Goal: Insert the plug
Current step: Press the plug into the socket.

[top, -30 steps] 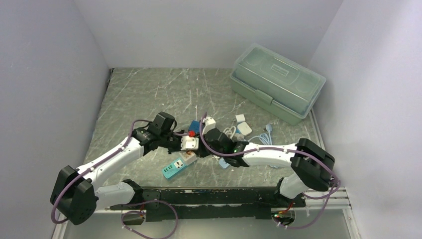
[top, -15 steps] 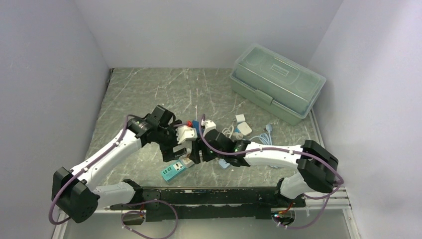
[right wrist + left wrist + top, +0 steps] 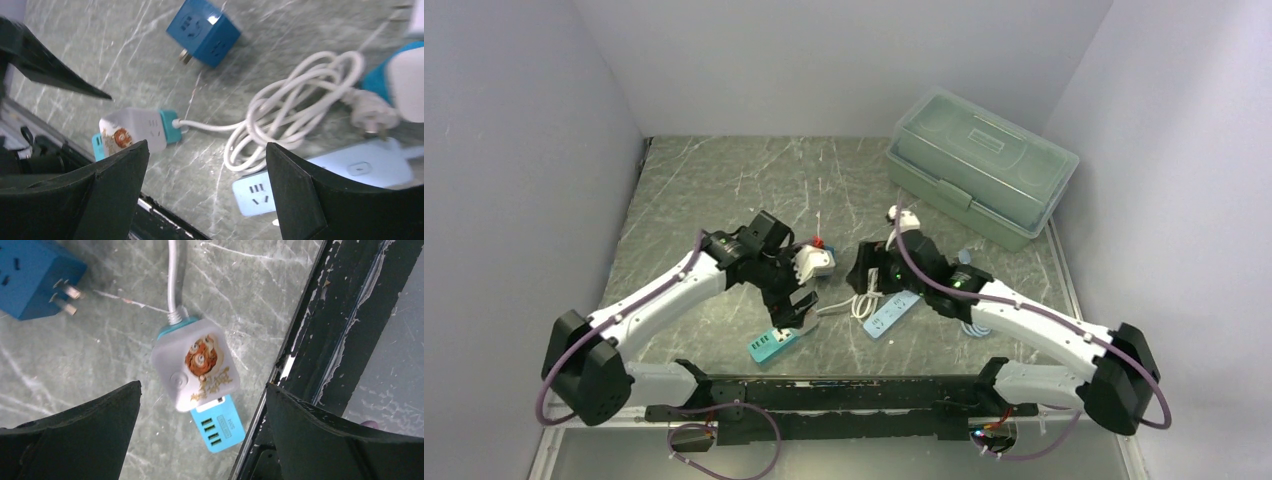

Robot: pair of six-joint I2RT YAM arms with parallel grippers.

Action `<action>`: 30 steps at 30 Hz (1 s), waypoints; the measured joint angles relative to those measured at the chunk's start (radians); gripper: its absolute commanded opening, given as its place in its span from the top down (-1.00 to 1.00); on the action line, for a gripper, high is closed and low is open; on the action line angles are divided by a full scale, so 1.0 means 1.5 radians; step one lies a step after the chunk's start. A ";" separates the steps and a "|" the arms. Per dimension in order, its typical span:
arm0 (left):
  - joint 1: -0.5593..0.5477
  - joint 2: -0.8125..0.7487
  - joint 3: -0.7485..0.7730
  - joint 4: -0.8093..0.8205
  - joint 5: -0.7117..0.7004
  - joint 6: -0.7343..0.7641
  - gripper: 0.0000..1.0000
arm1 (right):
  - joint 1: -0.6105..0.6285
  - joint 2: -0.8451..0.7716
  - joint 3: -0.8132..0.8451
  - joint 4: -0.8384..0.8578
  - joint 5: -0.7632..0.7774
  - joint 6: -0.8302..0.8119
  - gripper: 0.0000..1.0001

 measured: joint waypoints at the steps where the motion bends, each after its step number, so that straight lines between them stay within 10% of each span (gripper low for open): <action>1: -0.008 0.012 0.000 0.008 0.000 -0.010 -0.99 | -0.018 -0.018 0.000 -0.007 0.005 -0.001 -0.84; 10: -0.063 0.086 -0.001 0.049 -0.045 -0.066 -0.98 | -0.056 -0.067 -0.011 -0.038 0.012 -0.001 -0.81; 15: -0.078 0.091 -0.014 0.069 -0.082 -0.056 -0.30 | -0.062 -0.067 -0.016 -0.043 0.010 -0.004 -0.75; 22: -0.083 0.083 -0.030 0.083 -0.103 -0.015 -0.12 | -0.067 -0.055 -0.019 -0.043 0.011 -0.010 -0.76; 25: -0.085 0.068 -0.044 0.094 -0.105 0.001 -0.22 | -0.068 -0.028 -0.018 -0.041 0.011 -0.017 -0.79; 28: -0.086 0.060 -0.052 0.101 -0.108 0.008 -0.95 | -0.069 0.010 -0.013 -0.037 0.010 -0.024 -0.83; 30: -0.087 0.061 -0.056 0.098 -0.135 0.023 -0.99 | -0.072 0.043 0.001 -0.033 0.007 -0.027 -0.89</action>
